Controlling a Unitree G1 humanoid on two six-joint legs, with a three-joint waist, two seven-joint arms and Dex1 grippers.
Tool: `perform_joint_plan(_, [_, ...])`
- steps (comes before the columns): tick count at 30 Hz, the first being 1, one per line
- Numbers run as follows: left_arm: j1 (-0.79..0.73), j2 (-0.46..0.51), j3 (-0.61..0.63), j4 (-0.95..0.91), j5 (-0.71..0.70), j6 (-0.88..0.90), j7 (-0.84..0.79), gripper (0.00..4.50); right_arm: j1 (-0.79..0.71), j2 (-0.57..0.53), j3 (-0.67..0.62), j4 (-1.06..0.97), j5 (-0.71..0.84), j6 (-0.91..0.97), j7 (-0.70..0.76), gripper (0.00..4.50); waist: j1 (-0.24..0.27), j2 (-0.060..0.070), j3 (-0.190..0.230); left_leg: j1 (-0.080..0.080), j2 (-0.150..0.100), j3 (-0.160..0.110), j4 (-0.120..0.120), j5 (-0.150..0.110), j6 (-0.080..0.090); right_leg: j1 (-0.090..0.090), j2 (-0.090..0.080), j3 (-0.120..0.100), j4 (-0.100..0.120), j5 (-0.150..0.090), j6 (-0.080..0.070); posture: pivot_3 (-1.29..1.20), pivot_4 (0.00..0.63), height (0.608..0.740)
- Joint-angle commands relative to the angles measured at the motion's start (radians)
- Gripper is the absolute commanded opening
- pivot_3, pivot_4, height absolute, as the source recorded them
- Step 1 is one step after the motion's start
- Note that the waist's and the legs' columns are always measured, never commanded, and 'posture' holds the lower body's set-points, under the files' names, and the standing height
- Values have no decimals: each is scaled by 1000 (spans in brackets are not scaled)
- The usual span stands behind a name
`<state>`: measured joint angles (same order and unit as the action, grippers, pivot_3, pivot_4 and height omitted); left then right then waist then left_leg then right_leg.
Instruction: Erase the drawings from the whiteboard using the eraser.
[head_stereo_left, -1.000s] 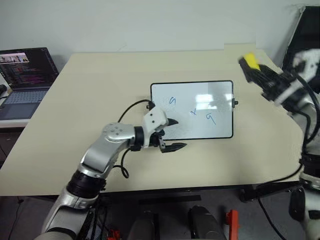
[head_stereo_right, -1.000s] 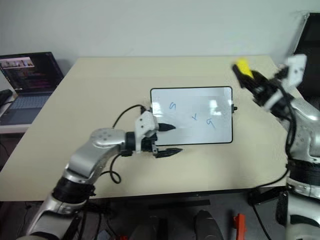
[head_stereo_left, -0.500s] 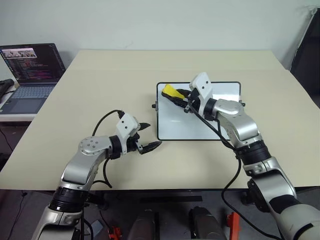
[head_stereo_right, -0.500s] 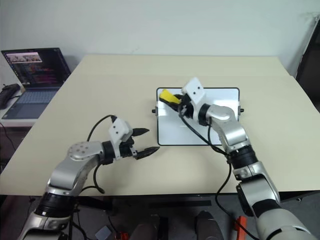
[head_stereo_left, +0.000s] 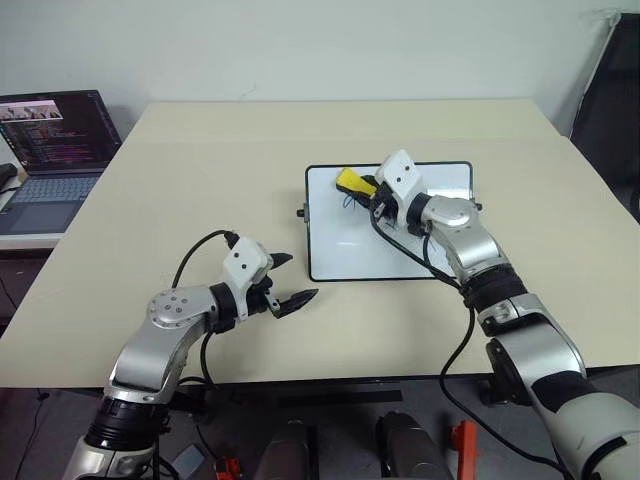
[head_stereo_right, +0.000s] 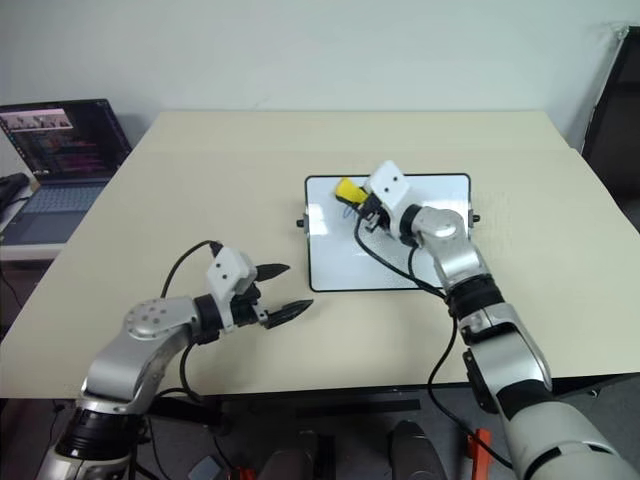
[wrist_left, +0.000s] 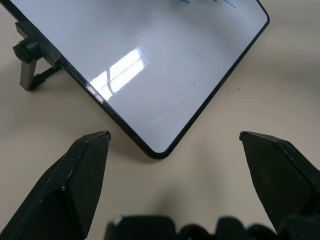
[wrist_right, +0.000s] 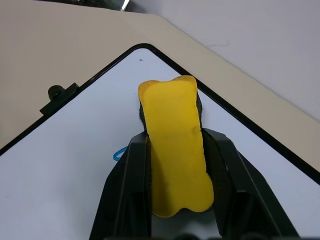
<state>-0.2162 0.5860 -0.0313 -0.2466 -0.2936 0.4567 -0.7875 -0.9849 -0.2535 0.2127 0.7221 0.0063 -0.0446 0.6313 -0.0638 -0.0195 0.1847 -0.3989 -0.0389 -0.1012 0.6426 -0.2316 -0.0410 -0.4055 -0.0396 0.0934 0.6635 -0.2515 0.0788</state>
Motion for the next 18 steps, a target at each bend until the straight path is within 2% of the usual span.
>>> perform_joint_plan(1, [9, -1, 22, -58, -17, 5, 16, 4500, -8, 25, 20, 30, -36, -26, 18, 1120, -4, 0, 0, 0, 0, 0, 0, 0, 0, 0, 0, 0, 0, 0, 0, 0, 150, 740])
perform_joint_plan(10, [21, 2, 21, -74, -13, 18, 40, 4500, 119, 79, 75, 43, -94, -37, 46, 1120, -16, 0, -1, 5, 0, -1, 1, 0, 0, 4, 2, 0, 1, 1, -1, 0, 150, 740])
perform_joint_plan(14, [18, 3, 15, -80, -16, 24, 47, 4500, 167, 88, 90, 11, -102, -35, 65, 1120, -20, 0, -1, 21, 0, 0, 0, 0, 0, 21, 3, -1, -2, -3, 1, 0, 150, 740])
perform_joint_plan(18, [13, 5, 12, -75, -12, 28, 48, 4500, 177, 84, 82, -12, -94, -23, 69, 1120, -20, 0, -1, 29, 1, -2, 0, 1, 1, 29, 3, -1, -1, -7, -4, 0, 150, 740])
